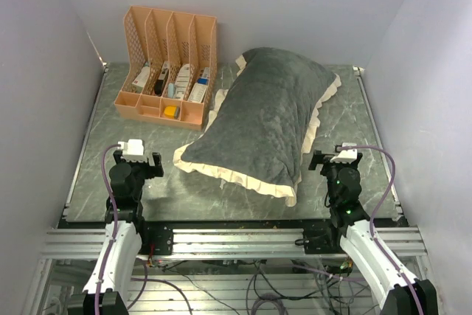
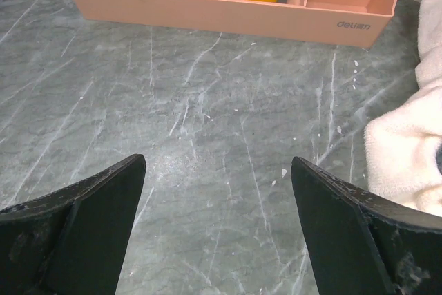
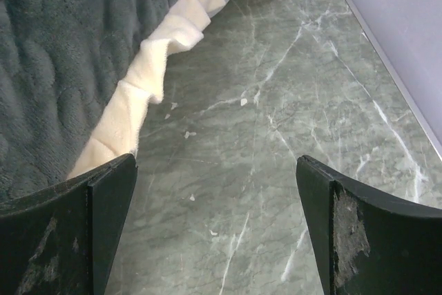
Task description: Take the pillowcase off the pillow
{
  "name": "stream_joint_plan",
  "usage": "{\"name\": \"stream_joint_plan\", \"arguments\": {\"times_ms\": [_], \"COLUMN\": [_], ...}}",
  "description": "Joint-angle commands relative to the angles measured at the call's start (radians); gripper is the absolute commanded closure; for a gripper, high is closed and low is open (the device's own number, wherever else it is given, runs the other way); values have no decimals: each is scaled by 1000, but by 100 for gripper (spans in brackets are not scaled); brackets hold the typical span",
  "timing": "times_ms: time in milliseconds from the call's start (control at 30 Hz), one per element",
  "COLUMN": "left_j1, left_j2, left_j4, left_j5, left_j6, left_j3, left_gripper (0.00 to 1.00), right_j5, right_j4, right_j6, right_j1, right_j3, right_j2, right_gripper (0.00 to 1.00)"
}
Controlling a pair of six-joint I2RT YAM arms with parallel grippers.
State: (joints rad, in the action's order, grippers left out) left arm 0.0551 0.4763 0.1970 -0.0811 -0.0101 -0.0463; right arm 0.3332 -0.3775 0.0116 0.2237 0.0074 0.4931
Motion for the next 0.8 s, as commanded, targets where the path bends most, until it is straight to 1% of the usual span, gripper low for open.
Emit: {"name": "stream_joint_plan", "arguments": {"times_ms": [0,300,467,533,600,633,667,700,733,767], "left_j1": [-6,-6,-6,-6,-6,-5,-6,-6,-6,-6], "left_j2": [-4,-1,-10,8,61,95,127,162,195,235], "left_j4": [52,56,58,-23,-144,-208,-268,-336,-422,-513], "left_j5": [16,16,-6,-33,-40,-40,-39,-37,-32,-43], "left_j6": [-2,-2,-4,-14,-36,-66,-107,-148,-184,-237], "left_j3": [-13,-13,-25,-106,-222,-295,-365,-436,-515,-597], "left_gripper": [2,2,3,2,3,2,2,2,2,2], "right_j5": [18,15,7,16,-37,-42,19,84,182,208], "right_j4": [-12,-20,-35,-14,104,154,195,236,299,340], "right_j6": [7,6,7,-6,-27,-22,32,149,236,265], "right_j1": [-2,-2,-5,-5,-2,-2,-3,-3,-3,-3], "right_j3": [-81,-78,-69,-68,13,67,149,187,278,339], "right_j2": [-26,-13,29,-17,-45,-29,-9,7,27,50], "right_gripper": [0,0,0,0,0,0,0,0,0,0]}}
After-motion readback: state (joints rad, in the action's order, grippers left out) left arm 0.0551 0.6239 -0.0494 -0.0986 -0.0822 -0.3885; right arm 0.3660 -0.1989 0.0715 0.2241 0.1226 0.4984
